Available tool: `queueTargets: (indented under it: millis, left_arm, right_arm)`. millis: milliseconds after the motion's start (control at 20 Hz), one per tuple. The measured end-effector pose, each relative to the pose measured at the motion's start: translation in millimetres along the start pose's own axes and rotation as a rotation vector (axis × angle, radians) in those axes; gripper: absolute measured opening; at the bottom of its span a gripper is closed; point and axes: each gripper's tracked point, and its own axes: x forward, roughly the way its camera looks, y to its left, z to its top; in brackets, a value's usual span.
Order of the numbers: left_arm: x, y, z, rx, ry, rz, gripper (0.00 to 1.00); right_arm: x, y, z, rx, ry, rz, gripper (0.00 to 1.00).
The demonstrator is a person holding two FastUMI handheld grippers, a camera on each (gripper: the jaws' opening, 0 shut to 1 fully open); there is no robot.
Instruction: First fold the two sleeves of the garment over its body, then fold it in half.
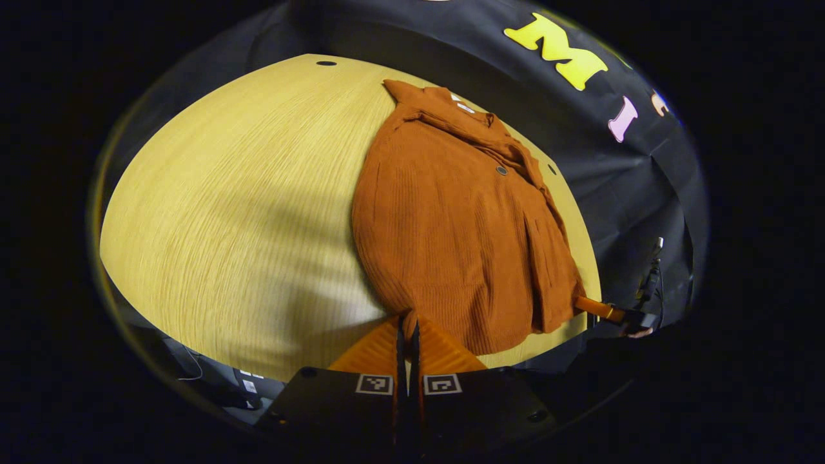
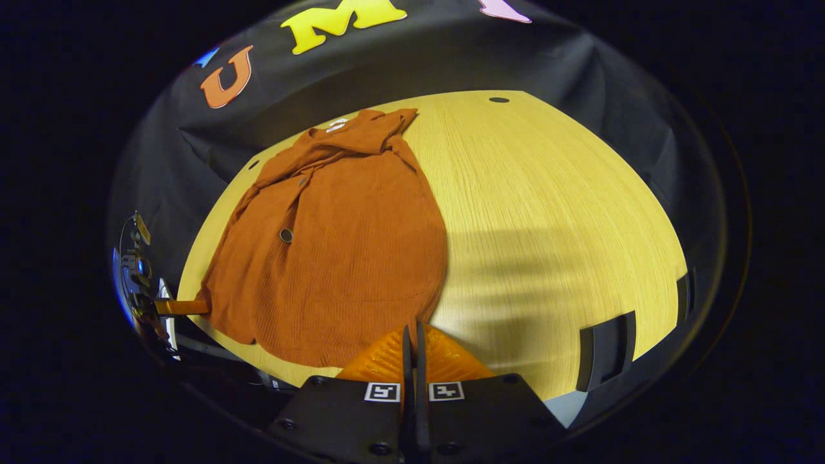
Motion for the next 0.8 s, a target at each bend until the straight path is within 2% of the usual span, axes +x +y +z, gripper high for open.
queueTargets:
  millis: [100,400,650,800]
  left_arm:
    - [-15,-9,11,0.022,-0.043,-0.032,0.03]
    - [-82,-47,50,0.136,-0.149,-0.113,0.03]
    - [-137,-68,53,0.194,-0.21,-0.171,0.03]
    - [-170,-91,77,0.238,-0.29,-0.233,0.03]
  right_arm:
    - [-11,3,9,0.035,-0.024,0.012,0.01]
    - [-78,35,58,0.119,-0.129,0.125,0.01]
    - [-122,44,119,0.168,-0.215,0.149,0.01]
    - [-160,48,141,0.178,-0.278,0.158,0.01]
